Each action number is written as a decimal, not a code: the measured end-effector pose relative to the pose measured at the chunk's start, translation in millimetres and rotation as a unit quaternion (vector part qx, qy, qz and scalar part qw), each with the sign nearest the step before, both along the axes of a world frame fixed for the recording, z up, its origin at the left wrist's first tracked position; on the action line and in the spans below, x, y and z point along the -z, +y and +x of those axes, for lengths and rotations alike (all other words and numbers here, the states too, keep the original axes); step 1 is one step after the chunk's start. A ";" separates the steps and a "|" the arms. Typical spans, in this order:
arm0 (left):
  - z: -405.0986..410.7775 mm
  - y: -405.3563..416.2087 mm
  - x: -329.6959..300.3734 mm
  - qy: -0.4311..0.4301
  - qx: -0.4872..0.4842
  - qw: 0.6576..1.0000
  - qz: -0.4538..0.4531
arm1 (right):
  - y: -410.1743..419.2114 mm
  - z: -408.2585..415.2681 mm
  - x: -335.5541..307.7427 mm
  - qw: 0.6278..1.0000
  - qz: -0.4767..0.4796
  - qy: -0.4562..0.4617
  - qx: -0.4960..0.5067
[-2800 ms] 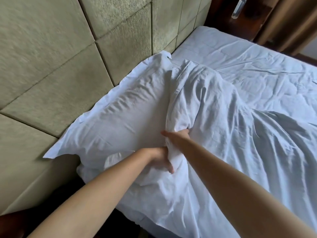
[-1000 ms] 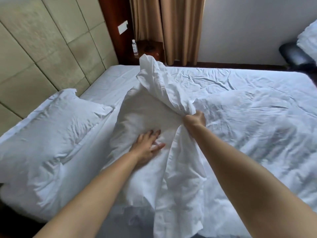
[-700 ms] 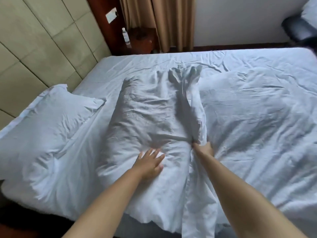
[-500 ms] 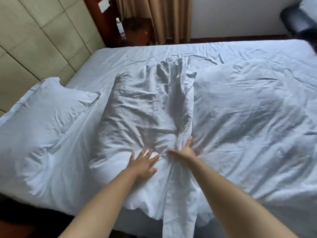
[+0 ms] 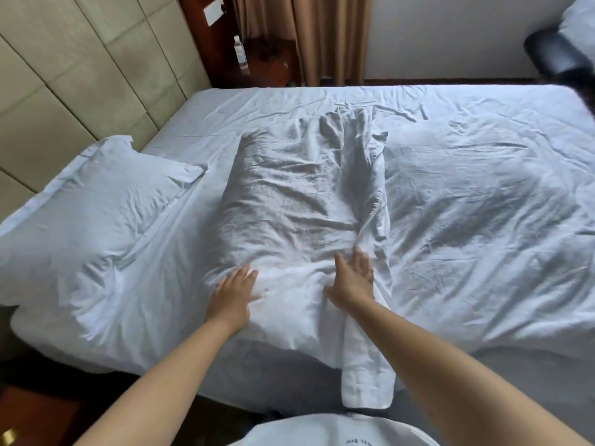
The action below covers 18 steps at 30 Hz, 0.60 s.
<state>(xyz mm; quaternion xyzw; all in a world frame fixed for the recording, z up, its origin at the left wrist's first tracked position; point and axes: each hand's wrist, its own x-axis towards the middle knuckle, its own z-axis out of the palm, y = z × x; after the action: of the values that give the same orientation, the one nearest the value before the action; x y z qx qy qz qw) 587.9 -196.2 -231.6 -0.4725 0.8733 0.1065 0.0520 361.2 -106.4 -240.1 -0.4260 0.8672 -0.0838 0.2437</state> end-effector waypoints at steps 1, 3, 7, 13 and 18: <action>11.0 -1.7 0.5 -0.001 -0.023 1.000 -0.010 | -0.9 13.4 -1.0 1.000 0.004 -0.002 -0.023; 29.7 -4.3 -1.7 -0.014 -0.080 0.997 -0.006 | -4.2 38.8 -5.3 0.997 -0.017 0.002 -0.071; 57.6 -5.7 -0.8 -0.045 -0.108 0.993 0.028 | -10.6 86.5 -11.2 0.978 -0.112 -0.003 -0.176; 91.8 -18.2 22.3 -0.100 0.033 0.991 0.084 | -16.9 146.4 -10.2 0.943 0.011 0.099 -0.318; 108.3 -27.6 35.3 -0.113 0.009 0.981 0.157 | -22.2 171.3 2.2 0.934 0.060 0.202 -0.288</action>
<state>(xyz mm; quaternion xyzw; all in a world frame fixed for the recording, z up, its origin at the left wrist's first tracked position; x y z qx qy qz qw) 696.2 -223.7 -266.9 -0.4594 0.8386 0.1877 0.2247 532.5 -128.6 -242.3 -0.6501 0.7416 0.1300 0.1023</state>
